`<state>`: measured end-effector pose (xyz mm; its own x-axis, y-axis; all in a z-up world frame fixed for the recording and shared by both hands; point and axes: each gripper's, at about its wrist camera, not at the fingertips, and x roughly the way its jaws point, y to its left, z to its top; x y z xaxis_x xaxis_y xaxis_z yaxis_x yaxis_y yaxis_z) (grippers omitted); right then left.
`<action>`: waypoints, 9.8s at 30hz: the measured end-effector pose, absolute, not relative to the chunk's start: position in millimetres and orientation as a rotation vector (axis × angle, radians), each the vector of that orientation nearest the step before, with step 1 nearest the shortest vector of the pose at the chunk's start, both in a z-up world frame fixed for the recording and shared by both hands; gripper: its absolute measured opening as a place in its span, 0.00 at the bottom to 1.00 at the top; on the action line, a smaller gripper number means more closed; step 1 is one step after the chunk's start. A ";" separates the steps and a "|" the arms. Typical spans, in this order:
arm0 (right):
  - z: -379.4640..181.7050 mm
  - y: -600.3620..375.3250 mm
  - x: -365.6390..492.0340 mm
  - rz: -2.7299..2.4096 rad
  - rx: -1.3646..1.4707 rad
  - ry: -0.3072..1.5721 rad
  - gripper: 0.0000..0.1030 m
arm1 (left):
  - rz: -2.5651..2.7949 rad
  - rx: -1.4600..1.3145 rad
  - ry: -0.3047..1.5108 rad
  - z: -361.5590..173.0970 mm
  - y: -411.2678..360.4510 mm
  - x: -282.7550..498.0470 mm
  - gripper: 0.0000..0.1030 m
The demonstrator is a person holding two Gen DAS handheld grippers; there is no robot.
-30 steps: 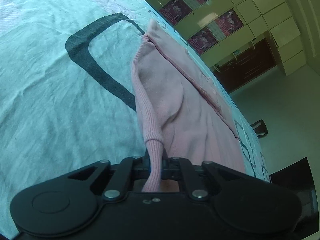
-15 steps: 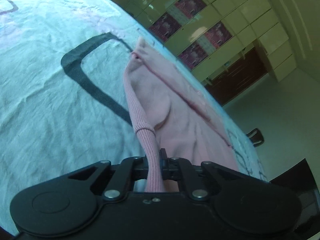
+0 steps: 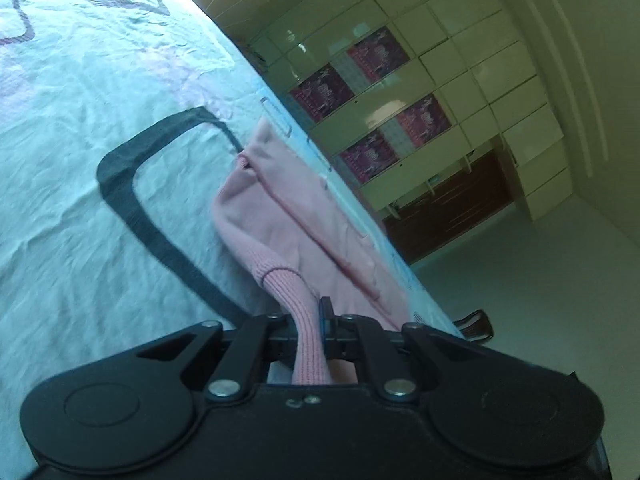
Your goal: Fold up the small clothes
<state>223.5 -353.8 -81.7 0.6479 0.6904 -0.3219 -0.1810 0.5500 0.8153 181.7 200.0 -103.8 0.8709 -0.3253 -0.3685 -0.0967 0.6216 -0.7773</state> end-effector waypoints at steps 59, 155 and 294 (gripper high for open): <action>-158.3 -226.2 621.0 0.176 0.017 0.776 0.08 | -0.054 -0.167 0.700 -137.4 190.3 598.6 0.10; -144.4 -235.2 398.3 0.176 0.032 0.827 0.39 | 0.025 0.004 0.732 -135.7 149.1 409.1 0.55; -101.9 -282.1 519.1 0.442 0.158 0.789 0.08 | -0.358 -0.146 0.728 -95.8 -37.6 548.8 0.39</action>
